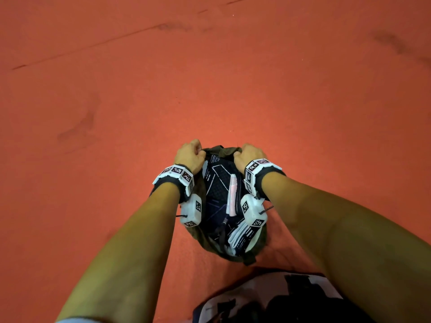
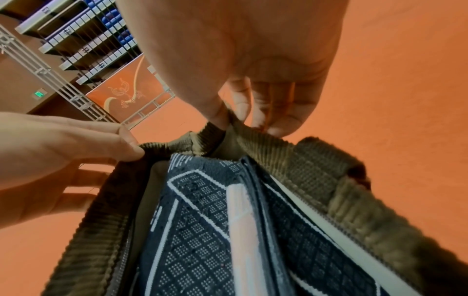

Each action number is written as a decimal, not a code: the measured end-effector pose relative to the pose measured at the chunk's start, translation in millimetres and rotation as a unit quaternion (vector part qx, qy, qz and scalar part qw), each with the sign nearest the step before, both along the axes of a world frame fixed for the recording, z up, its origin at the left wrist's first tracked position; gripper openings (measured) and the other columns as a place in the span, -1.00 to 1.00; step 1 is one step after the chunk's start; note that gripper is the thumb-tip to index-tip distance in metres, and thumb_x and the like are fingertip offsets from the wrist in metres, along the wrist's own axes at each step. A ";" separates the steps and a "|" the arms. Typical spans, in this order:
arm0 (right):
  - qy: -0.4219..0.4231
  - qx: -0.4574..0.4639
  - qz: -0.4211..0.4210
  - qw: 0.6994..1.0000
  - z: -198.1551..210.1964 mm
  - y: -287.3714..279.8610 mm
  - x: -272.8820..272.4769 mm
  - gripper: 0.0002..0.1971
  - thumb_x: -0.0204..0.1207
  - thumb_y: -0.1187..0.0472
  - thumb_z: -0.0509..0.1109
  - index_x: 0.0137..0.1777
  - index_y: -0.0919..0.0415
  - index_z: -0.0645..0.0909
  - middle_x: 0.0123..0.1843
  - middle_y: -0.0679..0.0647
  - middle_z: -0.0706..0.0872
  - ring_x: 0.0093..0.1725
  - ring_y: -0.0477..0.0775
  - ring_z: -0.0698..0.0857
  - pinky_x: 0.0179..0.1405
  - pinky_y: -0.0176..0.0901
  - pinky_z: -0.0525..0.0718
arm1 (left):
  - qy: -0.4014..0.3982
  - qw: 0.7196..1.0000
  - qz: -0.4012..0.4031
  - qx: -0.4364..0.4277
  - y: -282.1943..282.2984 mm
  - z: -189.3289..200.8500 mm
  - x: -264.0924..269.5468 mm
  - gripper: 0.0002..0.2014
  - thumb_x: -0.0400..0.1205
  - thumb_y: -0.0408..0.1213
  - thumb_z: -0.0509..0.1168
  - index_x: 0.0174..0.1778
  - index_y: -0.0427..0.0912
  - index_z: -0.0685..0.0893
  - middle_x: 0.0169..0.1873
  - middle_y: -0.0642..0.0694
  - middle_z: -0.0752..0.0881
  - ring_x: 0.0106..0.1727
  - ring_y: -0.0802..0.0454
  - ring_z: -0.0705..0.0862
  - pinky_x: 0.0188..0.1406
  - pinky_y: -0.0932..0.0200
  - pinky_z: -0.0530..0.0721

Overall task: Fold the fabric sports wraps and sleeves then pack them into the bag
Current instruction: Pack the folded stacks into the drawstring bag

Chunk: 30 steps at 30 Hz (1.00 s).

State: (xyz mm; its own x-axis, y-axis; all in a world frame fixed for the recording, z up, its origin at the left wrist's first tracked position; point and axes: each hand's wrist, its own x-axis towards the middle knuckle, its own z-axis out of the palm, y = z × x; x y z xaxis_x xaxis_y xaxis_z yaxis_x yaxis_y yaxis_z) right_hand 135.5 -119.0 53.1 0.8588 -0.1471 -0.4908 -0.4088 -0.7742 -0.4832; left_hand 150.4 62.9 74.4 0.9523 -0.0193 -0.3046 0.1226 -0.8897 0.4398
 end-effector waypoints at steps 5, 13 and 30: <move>0.087 0.012 -0.007 0.996 1.5 -3.9 -6.1 -0.60 0.64 0.16 0.33 0.39 0.31 0.38 -0.17 0.16 0.59 -0.18 0.25 0.62 -0.30 -0.06 0.52 | 0.035 0.999 -0.005 0.009 2.4 -7.1 -8.0 -0.88 0.62 -0.35 0.23 -0.20 -0.13 0.42 -0.33 -0.12 0.57 -0.23 -0.16 0.54 -0.27 0.10 0.44; 0.118 0.037 0.037 0.992 -13.1 -11.8 -19.4 -0.74 0.66 0.02 0.27 0.11 0.19 0.67 -0.10 0.17 0.74 -0.29 0.16 0.64 -0.31 -0.15 0.55 | 0.070 0.997 0.020 0.033 -6.3 -13.6 4.4 -0.90 0.59 -0.31 0.31 -0.11 -0.16 0.49 -0.18 -0.15 0.61 -0.18 -0.13 0.55 -0.31 0.14 0.41; 0.180 0.083 -0.101 0.975 -4.6 -21.1 -7.6 -0.55 0.84 0.13 -0.08 0.29 0.39 0.58 0.22 0.38 0.68 0.32 0.38 0.65 0.24 0.05 0.58 | 0.090 0.995 -0.028 0.031 -13.9 -33.2 23.0 -0.71 0.66 -0.12 0.25 0.27 0.01 0.71 0.14 -0.23 0.66 0.24 -0.17 0.54 0.17 0.11 0.53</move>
State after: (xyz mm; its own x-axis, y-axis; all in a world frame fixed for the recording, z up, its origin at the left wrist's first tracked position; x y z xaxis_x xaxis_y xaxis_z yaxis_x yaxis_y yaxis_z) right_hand 127.9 -140.1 48.5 0.5883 -0.1878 -0.7866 -0.7107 -0.5842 -0.3920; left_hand 173.4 49.1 41.2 0.8798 -0.0456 -0.4732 0.1450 -0.9222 0.3584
